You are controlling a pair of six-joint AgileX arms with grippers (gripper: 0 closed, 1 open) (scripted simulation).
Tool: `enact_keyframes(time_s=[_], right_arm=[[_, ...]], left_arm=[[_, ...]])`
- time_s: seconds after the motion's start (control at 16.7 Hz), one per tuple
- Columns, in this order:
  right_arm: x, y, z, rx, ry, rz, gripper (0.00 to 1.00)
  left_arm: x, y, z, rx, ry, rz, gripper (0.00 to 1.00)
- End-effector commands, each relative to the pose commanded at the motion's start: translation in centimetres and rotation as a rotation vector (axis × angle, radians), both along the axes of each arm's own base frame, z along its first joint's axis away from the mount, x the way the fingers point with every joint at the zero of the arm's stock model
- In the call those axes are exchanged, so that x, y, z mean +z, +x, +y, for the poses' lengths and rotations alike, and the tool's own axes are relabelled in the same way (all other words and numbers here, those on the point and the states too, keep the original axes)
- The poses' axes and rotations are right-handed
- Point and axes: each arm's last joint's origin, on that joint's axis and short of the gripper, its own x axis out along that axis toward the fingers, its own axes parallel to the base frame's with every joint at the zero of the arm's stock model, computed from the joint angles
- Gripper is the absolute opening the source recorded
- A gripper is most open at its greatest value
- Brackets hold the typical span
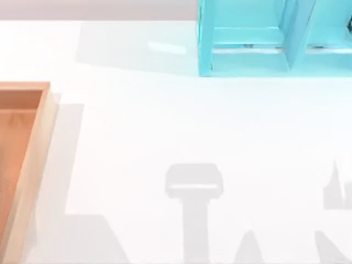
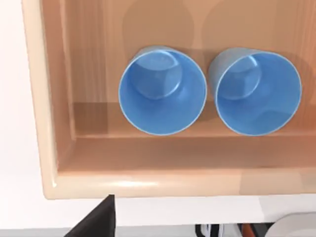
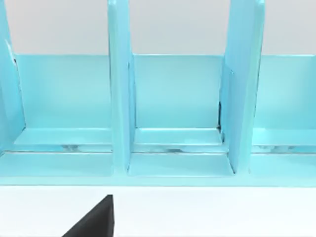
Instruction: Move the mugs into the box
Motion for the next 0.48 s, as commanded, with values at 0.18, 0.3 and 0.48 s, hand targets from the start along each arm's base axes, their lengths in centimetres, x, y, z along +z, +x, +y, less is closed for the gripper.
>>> enact_keyframes(time_s=[0.18,0.3,0.48], right_arm=[[0.0,0.0,0.0,0.000,0.000,0.000,1.00],[0.0,0.0,0.0,0.000,0.000,0.000,1.00],[0.0,0.0,0.0,0.000,0.000,0.000,1.00]], left_arm=[[-0.1,0.0,0.1,0.003,-0.001,0.002,1.00],[-0.4,0.0,0.0,-0.010,0.005,0.002,1.00],[-2.3,0.2,-0.4,-0.073,0.030,0.010,1.00]])
